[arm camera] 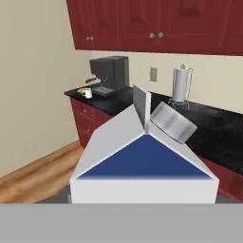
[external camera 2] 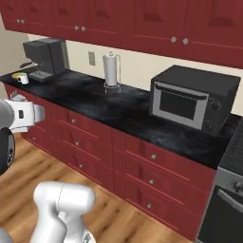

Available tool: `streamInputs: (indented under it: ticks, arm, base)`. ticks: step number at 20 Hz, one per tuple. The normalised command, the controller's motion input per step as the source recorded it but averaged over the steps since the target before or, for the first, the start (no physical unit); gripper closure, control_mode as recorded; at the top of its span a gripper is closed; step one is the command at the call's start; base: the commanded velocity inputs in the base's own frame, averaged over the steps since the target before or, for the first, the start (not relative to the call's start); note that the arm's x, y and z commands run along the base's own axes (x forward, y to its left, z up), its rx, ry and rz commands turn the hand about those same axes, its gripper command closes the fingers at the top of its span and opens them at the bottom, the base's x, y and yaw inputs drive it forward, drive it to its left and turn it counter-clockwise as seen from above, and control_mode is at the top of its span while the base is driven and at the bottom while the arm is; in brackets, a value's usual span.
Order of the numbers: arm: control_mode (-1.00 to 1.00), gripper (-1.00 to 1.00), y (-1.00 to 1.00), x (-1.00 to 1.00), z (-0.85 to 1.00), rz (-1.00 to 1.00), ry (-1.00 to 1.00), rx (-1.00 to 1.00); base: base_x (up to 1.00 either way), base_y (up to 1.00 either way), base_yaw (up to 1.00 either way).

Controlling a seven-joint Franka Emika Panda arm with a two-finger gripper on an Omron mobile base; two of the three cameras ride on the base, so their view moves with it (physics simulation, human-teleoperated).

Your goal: Take a sugar cube from the saucer and place it inside the coffee. Then, grab milk from the fridge and place it next to the coffee on the counter to sweeten the coffee.

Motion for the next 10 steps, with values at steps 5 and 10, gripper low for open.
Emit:
streamInputs:
  ticks: [5,10]
  arm:
    - [1.0,1.0,0.0,0.0,0.0,0.0,0.0,0.0]
    - [1.0,1.0,0.0,0.0,0.0,0.0,0.0,0.0]
  base:
    - [0.73,1.0,-0.2]
    - [0.67,1.0,-0.19]
